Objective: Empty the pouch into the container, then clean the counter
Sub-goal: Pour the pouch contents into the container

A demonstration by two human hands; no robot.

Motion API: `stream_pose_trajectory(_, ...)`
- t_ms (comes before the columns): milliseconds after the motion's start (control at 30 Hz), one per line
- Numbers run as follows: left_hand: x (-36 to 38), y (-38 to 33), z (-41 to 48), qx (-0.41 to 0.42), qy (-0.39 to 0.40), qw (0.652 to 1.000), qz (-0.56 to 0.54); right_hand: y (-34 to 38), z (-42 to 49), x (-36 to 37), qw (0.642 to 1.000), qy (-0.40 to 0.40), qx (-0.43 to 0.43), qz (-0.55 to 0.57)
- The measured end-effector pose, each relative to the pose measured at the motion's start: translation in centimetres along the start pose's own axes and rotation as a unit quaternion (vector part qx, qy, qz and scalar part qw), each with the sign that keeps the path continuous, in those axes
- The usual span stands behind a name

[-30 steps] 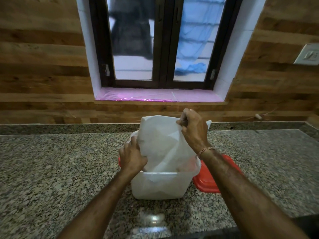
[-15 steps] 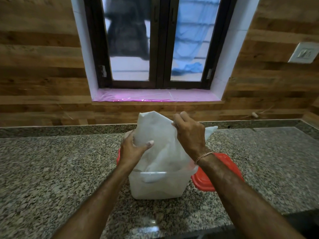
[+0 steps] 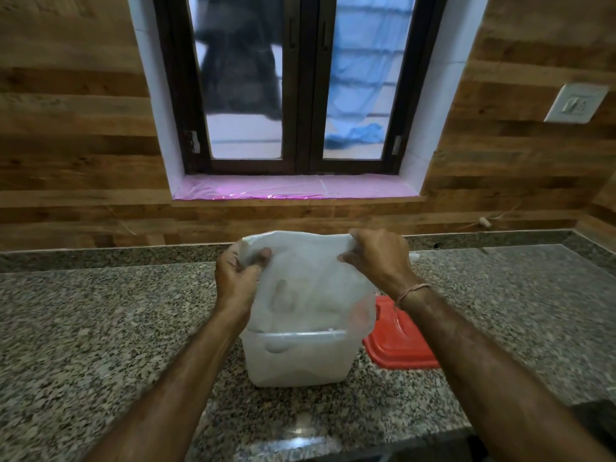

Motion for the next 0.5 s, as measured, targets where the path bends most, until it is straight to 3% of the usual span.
stream_pose_trajectory(100, 0.2, -0.9, -0.2, 0.057, 0.028, 0.997, 0.044, 0.4, -0.3, 0.0, 0.998, -0.054, 0.002, -0.013)
stream_pose_trajectory(233, -0.5, -0.6, 0.2, 0.038, 0.001, 0.999, 0.016, 0.3, 0.6, 0.7, 0.999, -0.035, 0.009, -0.012)
stream_pose_trajectory(433, -1.5, 0.3, 0.9, -0.03, -0.042, 0.994, -0.094, -4.9, 3.2, 1.0, 0.981, 0.177, 0.015, 0.084)
stream_pose_trajectory(500, -0.9, 0.1, 1.0, -0.019, -0.014, 0.998, -0.06, -7.0, 3.8, 1.1, 0.978, 0.155, 0.027, 0.14)
Point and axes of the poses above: each hand's wrist, its own z-axis towards the middle knuckle, its own x-axis out of the palm, y = z × x, the point moved 7 cm from there along z, towards the middle knuckle, and after that the axes turned 11 degrees about x, right-handed, at the moved point
